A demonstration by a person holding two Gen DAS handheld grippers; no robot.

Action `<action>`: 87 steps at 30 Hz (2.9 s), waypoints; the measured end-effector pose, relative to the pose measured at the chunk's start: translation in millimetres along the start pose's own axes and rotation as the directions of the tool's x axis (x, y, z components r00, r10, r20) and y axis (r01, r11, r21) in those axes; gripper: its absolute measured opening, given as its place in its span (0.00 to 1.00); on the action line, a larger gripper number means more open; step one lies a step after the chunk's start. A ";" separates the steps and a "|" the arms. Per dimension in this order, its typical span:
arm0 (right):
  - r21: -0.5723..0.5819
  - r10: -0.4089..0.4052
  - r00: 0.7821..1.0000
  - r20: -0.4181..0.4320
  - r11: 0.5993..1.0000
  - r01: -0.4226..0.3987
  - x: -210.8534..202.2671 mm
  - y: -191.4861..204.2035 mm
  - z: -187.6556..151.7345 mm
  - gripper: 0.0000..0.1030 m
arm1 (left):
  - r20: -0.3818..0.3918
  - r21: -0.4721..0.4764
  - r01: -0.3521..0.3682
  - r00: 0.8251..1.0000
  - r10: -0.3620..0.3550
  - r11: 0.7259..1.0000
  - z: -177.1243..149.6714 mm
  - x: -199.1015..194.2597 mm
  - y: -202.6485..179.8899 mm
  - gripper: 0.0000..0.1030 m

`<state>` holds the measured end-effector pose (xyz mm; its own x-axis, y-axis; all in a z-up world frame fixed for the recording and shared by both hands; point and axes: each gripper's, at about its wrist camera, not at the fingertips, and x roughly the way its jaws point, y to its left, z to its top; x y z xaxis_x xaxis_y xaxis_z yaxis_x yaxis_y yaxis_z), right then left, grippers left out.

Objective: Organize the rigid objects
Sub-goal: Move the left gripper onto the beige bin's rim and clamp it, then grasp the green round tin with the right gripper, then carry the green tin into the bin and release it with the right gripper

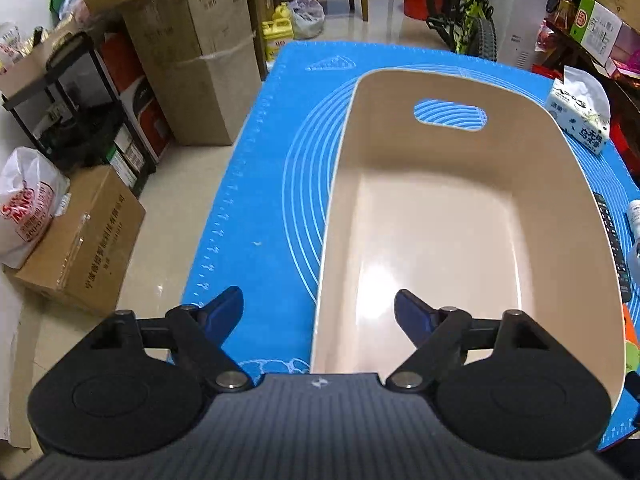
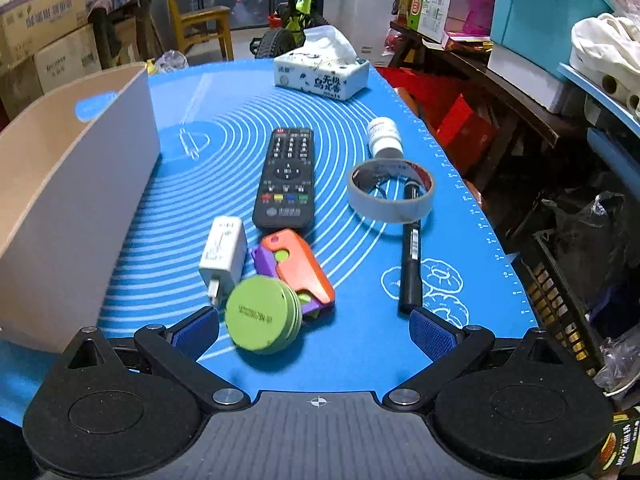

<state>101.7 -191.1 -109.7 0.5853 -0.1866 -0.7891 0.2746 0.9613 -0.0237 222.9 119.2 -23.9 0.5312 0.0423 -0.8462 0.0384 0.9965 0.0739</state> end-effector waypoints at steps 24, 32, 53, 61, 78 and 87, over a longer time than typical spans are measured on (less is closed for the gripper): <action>0.076 0.011 0.997 -0.071 0.997 -0.006 25.9 22.7 0.6 0.68 | -0.081 -0.022 0.059 0.995 -0.061 0.998 -7.8 21.0 5.0 0.06; 0.094 0.069 0.997 -0.042 0.993 -0.065 24.6 22.4 -0.2 0.55 | -0.080 -0.025 0.063 0.995 -0.065 0.998 -8.3 21.2 5.7 0.06; 0.060 0.053 0.998 0.030 0.997 -0.054 19.3 25.0 -6.9 0.53 | -0.084 -0.034 0.069 0.994 -0.071 0.997 -9.2 22.0 4.5 0.06; 0.047 0.059 0.994 0.097 0.997 -0.064 -2.3 26.2 3.9 0.53 | -0.082 -0.038 0.076 0.994 -0.079 0.996 -9.8 22.5 6.9 0.06; -0.056 0.195 0.940 0.281 0.981 -0.187 -51.0 72.7 86.1 0.53 | -0.082 -0.030 0.076 0.994 -0.078 0.997 -10.7 23.3 6.4 0.05; -0.211 0.333 0.915 0.229 0.934 -0.287 -45.8 144.5 116.9 0.53 | -0.084 -0.031 0.078 0.993 -0.080 0.996 -10.5 23.5 6.6 0.05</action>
<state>203.8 -67.4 -5.2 0.8015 0.1031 -0.5891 -0.0726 0.9945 0.0752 226.7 127.5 -48.8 0.4534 -0.0317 -0.8907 0.0530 0.9986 -0.0085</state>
